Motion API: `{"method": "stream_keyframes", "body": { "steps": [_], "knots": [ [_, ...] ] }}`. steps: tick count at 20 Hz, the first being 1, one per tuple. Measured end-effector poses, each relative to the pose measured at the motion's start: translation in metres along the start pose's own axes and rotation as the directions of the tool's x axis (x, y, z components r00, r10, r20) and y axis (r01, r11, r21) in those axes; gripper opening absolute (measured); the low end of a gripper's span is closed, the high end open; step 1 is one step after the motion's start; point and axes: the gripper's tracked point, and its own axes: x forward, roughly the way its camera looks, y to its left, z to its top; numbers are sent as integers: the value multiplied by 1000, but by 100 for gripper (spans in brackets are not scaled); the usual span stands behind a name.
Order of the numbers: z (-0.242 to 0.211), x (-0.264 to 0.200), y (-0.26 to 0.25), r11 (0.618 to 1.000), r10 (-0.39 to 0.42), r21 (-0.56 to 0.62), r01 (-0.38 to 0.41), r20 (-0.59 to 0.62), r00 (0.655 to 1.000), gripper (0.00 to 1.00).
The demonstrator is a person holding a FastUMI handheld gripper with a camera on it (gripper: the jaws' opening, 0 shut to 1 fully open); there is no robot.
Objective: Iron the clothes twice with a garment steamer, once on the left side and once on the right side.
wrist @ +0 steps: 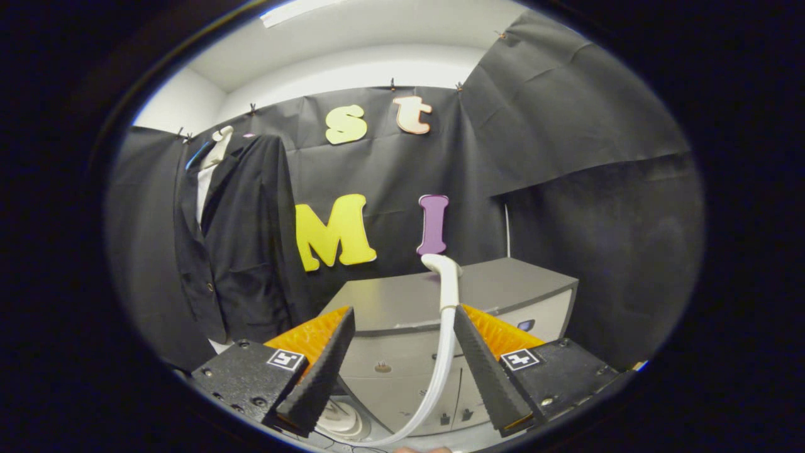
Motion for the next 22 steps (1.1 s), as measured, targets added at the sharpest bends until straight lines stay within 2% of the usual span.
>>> {"method": "stream_keyframes", "body": {
  "steps": [4, 7, 9, 14, 18, 22],
  "knots": [
    [20, 37, -2, 997, 61, -51, -61, 11, 998, 98],
    [14, 66, -13, 993, 71, -85, -79, -97, 993, 98],
    [14, 87, -18, 995, 76, -59, -84, -141, 987, 99],
    [19, 138, -51, 1000, -6, -31, -1, -215, 977, 98],
    [7, 175, -57, 998, 30, 55, -14, -309, 950, 98],
    [-19, 199, -79, 995, -4, 84, 44, -424, 906, 95]
  ]
}}
